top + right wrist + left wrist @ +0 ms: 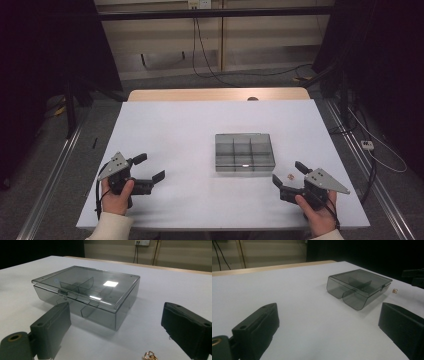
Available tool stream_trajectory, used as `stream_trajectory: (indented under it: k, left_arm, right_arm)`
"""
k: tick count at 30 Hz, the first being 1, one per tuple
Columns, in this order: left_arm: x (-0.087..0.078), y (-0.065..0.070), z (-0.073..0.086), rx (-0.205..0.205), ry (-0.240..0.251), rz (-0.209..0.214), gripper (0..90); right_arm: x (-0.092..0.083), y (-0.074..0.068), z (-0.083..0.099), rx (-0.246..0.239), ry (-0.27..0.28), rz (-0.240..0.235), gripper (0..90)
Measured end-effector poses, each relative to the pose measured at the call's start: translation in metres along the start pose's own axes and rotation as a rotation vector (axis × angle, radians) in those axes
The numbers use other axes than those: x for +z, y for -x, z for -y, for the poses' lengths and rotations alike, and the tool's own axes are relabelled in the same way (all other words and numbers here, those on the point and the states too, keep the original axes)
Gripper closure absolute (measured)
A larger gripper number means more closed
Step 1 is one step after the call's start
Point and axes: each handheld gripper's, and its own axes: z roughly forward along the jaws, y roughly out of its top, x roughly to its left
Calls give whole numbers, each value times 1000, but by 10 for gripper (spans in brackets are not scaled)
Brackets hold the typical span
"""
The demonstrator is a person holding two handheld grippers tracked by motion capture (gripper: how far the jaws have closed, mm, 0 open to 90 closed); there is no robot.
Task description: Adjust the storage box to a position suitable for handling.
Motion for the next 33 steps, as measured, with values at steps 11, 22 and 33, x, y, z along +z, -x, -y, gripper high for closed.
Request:
stream_trajectory:
  k: [11,22,33]
  left_arm:
    - [2,0,-1,13,-7,4,32]
    - [7,-2,-5,12,-9,5,32]
    - [21,-1,-11,40,-22,7,32]
  right_arm:
    - [1,5,-4,4,-3,2,105]
    - [16,19,-24,5,-45,71,468]
    - [55,26,-30,39,-179,102,853]
